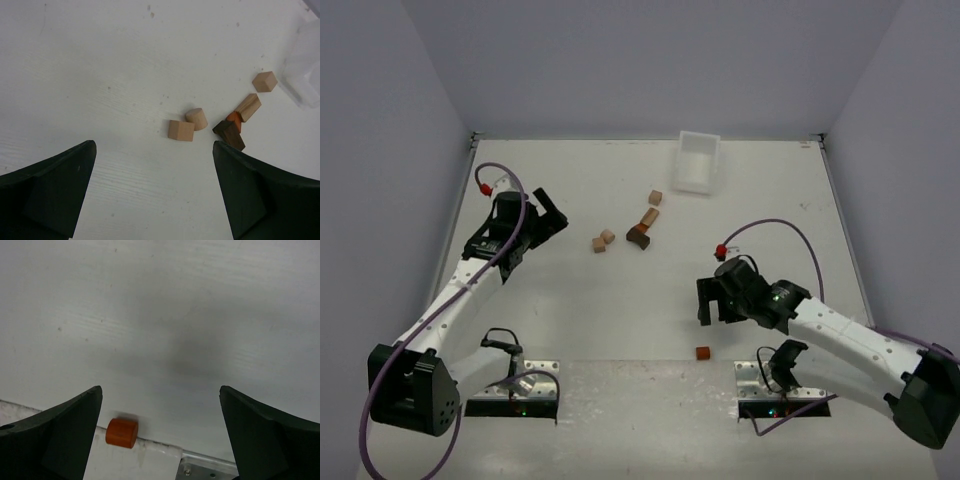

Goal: Build the wood block tower

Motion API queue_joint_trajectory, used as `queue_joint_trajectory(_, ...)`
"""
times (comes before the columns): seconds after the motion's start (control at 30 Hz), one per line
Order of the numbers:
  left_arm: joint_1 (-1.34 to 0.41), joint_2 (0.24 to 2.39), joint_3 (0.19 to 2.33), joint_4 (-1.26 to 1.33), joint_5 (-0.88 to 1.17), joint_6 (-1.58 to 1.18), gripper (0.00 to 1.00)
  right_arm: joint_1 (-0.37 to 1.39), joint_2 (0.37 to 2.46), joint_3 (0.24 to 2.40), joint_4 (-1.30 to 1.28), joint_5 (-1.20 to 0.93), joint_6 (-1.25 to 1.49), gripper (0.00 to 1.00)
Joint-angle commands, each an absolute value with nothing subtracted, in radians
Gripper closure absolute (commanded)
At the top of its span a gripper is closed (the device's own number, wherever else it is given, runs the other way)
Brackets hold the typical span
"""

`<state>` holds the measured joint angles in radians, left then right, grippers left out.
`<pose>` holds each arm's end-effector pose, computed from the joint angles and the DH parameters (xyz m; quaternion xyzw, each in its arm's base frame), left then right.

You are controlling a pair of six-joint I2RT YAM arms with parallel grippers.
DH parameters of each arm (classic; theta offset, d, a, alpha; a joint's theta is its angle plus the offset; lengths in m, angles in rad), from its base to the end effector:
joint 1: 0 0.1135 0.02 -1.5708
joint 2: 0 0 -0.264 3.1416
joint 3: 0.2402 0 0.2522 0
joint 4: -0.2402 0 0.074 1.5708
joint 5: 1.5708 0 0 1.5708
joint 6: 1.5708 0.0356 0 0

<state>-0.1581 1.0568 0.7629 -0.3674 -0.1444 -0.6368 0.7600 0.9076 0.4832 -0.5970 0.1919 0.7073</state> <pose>0.2262 -0.0309 0.2628 -0.2432 0.8630 -0.1098 0.4290 0.1223 0.1069 0.1824 0.0007 0.9584 0.1123 0.2623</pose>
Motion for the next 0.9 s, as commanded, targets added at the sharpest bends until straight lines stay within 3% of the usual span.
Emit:
queue_joint_trajectory(0.0, -0.226, 1.085, 0.754, -0.334, -0.176, -0.647, 0.00, 0.948, 0.983, 0.511, -0.675, 0.234, 0.836, 0.01)
queue_joint_trajectory(0.3, -0.244, 1.095, 0.746, -0.336, -0.200, -0.639, 0.00, 1.134, 1.278, 0.571, -0.805, 0.279, 1.015, 0.04)
queue_joint_trajectory(0.37, -0.245, 1.090, 0.745, -0.331, -0.202, -0.642, 0.00, 1.145, 1.285, 0.562, -0.750, 0.268, 1.019, 0.17)
queue_joint_trajectory(0.47, -0.245, 1.088, 0.744, -0.327, -0.201, -0.638, 0.00, 1.146, 1.246, 0.515, -0.594, 0.165, 0.972, 0.54)
queue_joint_trajectory(0.57, -0.245, 1.090, 0.744, -0.327, -0.206, -0.636, 0.00, 1.146, 1.207, 0.498, -0.493, 0.130, 0.939, 0.73)
queue_joint_trajectory(0.63, -0.245, 1.089, 0.744, -0.328, -0.205, -0.637, 0.00, 1.144, 1.183, 0.504, -0.474, 0.138, 0.921, 0.93)
queue_joint_trajectory(0.73, -0.245, 1.089, 0.742, -0.325, -0.198, -0.635, 0.00, 1.099, 1.159, 0.525, -0.463, 0.202, 0.892, 0.98)
queue_joint_trajectory(0.87, -0.245, 1.092, 0.739, -0.319, -0.196, -0.634, 0.00, 0.925, 1.188, 0.574, -0.322, 0.136, 0.743, 0.98)
